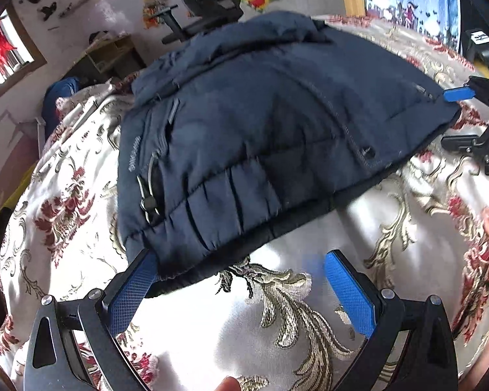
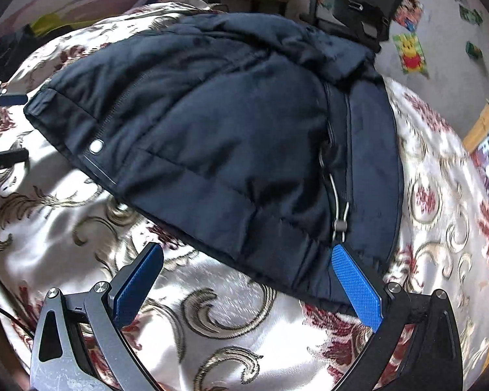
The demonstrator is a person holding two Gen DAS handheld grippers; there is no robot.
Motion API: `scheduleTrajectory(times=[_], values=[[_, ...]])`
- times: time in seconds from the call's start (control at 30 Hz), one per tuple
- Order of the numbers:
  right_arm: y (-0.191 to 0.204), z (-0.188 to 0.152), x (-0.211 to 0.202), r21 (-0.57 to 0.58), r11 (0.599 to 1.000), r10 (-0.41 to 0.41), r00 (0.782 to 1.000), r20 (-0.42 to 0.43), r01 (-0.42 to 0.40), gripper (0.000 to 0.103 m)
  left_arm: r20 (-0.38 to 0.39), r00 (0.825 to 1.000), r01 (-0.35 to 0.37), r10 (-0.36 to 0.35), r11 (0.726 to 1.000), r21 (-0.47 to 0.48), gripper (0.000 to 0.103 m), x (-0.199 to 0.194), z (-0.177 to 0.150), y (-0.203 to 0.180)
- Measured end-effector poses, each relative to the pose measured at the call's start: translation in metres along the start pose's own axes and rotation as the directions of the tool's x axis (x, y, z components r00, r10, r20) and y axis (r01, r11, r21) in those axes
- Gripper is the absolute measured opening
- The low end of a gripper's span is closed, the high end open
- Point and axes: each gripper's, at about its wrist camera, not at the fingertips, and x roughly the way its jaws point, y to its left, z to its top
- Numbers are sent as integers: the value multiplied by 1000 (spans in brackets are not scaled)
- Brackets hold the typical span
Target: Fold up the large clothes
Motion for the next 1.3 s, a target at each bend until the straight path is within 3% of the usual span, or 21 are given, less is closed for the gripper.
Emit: scheduleTrajectory(times=[0.33, 0.47, 0.67, 1.1, 1.17, 1.23, 1.3], values=[[9, -7, 26, -29, 991, -134, 989, -54, 133, 101, 55, 997, -58, 59, 998, -10, 103, 4, 3, 1], [18, -9, 28, -50, 978, -203, 979, -14, 202, 101, 75, 994, -86, 85, 996, 16, 103, 4, 3, -2], [28, -11, 24, -80, 940, -325, 942, 81, 331, 101, 73, 993, -89, 88, 996, 5, 103, 6, 3, 0], [27, -15, 20, -76, 938, -330, 938, 107, 338, 101, 118, 977, -183, 176, 982, 50, 101, 1, 3, -12], [22, -13, 18, -52, 949, -306, 946, 109, 313, 85, 137, 972, -199, 190, 978, 57, 98, -2, 4, -14], [15, -11, 16, -23, 958, -281, 953, 108, 285, 57, 157, 967, -214, 202, 975, 67, 93, -4, 4, -17], [9, -9, 16, 7, 964, -266, 958, 110, 267, 51, 182, 960, -229, 212, 970, 78, 82, -6, 4, -20]])
